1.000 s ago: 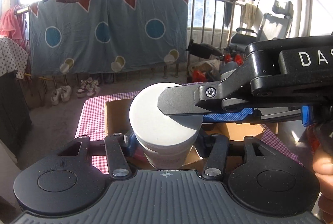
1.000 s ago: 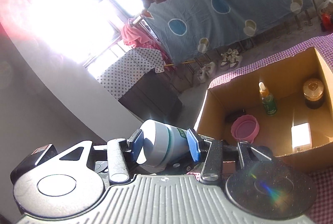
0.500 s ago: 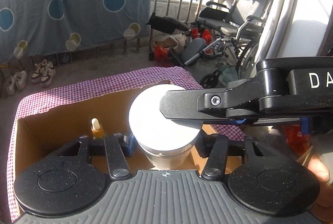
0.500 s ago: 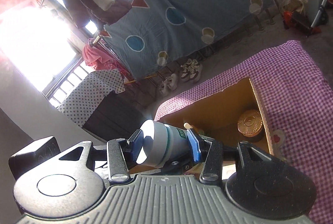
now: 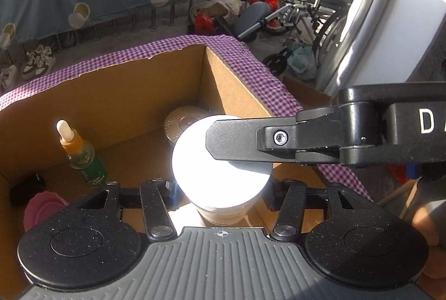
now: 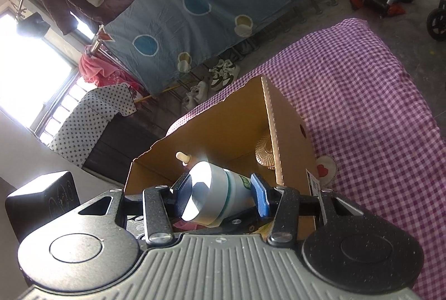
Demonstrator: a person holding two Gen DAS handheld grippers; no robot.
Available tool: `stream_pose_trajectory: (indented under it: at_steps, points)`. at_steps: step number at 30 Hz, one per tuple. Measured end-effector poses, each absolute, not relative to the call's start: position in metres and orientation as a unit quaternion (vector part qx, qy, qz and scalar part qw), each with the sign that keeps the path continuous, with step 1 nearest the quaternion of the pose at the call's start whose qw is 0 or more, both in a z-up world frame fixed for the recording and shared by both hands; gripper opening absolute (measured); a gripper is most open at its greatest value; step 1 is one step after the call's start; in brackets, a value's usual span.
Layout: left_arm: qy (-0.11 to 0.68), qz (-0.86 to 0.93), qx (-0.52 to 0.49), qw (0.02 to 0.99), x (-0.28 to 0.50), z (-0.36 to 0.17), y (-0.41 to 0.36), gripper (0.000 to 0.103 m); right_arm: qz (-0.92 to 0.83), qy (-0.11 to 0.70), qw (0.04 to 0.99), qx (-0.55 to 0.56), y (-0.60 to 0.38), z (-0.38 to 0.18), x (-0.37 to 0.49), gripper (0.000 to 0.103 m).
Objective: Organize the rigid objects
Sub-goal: 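Lift the supplement bottle into the box and open the right gripper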
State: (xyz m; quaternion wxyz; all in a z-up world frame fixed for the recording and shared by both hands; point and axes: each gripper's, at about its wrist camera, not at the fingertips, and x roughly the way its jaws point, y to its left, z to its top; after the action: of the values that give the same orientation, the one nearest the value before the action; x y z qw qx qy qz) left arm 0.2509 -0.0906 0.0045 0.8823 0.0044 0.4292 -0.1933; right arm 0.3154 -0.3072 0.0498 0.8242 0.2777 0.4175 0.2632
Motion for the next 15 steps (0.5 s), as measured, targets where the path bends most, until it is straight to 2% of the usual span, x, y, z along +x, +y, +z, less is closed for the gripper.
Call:
stream_pose_trajectory:
  at_steps: [6,15]
  points:
    - [0.449,-0.193,0.012,0.873,0.255,0.001,-0.093,0.053,0.266,0.415,0.823,0.283,-0.307,0.052,0.318,0.050]
    - [0.441,-0.193,0.019,0.876,0.254,0.007,-0.097,0.070,0.257,0.393,0.834,0.290,-0.315,0.062,0.312,0.056]
